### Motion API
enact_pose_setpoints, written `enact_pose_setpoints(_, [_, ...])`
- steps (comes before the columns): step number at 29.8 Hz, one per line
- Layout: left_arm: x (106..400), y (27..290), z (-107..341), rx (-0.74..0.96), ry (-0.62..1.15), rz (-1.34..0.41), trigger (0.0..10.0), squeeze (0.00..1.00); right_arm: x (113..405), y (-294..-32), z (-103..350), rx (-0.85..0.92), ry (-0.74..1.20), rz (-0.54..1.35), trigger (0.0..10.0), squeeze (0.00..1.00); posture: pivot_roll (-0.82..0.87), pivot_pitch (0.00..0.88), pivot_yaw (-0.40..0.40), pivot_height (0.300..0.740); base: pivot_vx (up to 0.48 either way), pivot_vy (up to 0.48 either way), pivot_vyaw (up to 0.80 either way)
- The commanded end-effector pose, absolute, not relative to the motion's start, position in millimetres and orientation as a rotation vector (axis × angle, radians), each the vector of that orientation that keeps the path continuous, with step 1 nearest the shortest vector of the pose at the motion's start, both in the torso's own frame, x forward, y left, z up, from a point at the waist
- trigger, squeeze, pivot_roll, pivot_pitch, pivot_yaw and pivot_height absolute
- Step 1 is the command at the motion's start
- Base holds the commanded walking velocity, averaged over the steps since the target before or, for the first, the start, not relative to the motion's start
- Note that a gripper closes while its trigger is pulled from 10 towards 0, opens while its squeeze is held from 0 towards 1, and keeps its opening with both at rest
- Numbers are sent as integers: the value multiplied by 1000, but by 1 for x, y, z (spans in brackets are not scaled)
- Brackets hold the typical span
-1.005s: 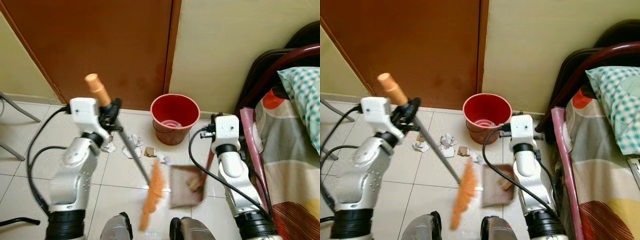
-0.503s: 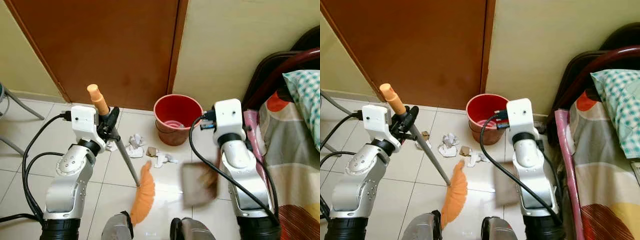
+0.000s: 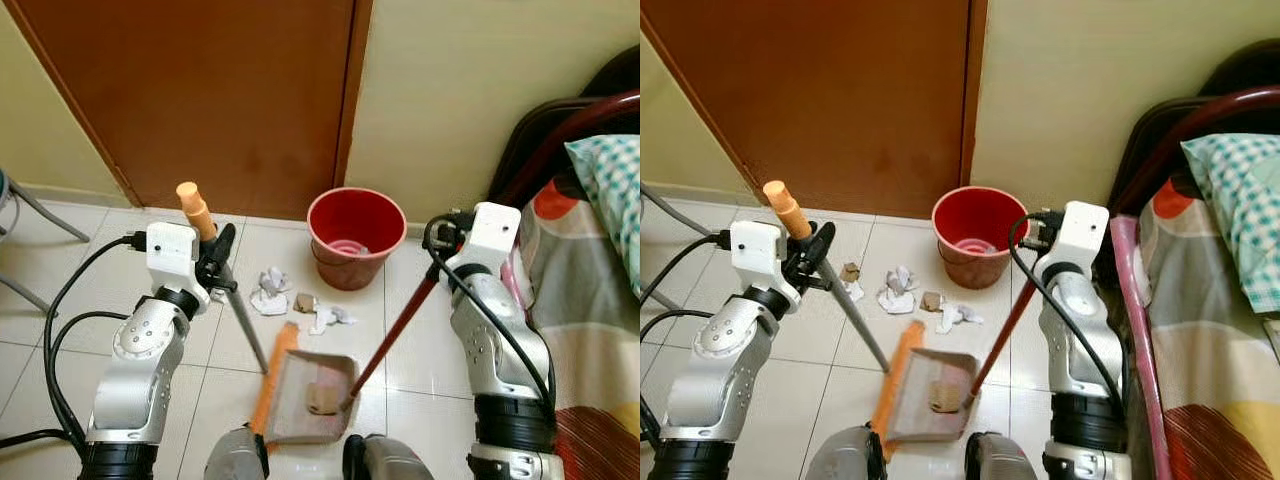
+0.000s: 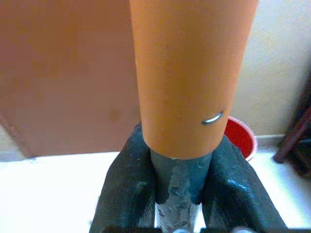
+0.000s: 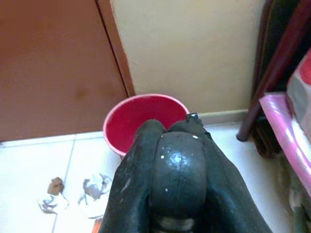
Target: Sweep floor
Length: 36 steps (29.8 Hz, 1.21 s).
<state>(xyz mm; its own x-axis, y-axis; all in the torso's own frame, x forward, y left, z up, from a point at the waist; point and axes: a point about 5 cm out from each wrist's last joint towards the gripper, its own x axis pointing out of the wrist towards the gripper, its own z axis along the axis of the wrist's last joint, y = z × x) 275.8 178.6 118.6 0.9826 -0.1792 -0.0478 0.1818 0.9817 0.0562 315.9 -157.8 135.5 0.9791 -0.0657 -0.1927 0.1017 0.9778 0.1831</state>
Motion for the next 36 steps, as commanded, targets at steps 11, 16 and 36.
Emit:
enact_pose_setpoints(11, [267, 202, 94, 190, 93, -8, 10000, 0, 344, -168, 183, 221, 6, -47, 10000, 0, 21, 118, -28, 740, 0, 0, 0])
enact_pose_setpoints(16, [266, 205, 88, 198, 109, 31, 10000, 0, 351, -168, 203, 246, -41, -23, 10000, 0, 11, 114, -32, 740, 0, 0, 0])
enact_pose_setpoints(36, [272, 186, 79, 152, 109, -4, 10000, 0, 371, -187, 334, 252, -505, 57, 10000, 0, -4, 106, -40, 740, 0, 0, 0])
